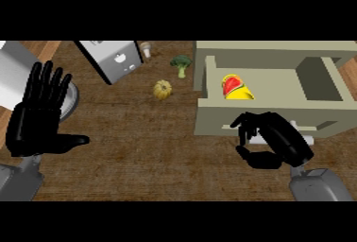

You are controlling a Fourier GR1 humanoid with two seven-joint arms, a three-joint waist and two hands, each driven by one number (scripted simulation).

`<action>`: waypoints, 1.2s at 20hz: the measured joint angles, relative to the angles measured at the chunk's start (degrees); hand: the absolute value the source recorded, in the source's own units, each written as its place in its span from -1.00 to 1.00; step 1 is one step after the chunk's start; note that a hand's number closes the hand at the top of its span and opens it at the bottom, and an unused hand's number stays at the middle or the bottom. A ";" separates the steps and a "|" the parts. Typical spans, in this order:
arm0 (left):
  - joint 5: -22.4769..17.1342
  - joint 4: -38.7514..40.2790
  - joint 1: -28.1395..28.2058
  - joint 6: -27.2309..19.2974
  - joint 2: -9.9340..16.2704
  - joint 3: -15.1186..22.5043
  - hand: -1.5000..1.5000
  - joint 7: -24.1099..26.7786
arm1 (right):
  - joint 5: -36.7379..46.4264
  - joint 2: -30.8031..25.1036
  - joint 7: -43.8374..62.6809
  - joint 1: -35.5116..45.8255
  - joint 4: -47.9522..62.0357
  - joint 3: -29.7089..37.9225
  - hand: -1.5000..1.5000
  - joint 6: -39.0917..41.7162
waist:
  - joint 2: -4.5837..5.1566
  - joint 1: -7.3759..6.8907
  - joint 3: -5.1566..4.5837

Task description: Pick up the cup, place it into the drawer and close the drawer

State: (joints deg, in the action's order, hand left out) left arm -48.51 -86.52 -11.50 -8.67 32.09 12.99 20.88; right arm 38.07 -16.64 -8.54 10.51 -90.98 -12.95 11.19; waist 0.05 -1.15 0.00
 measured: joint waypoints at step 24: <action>2.49 4.18 6.50 15.45 -1.98 -10.52 -1.00 0.40 | 6.78 2.73 -22.22 34.53 63.45 11.93 -1.00 -9.79 | -0.11 -0.85 -0.27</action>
State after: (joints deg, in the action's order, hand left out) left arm -46.03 -82.33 -5.00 6.78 30.11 2.48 21.28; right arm 44.85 -13.91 -30.76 45.03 -27.53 -1.02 1.41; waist -0.06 -2.00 -0.27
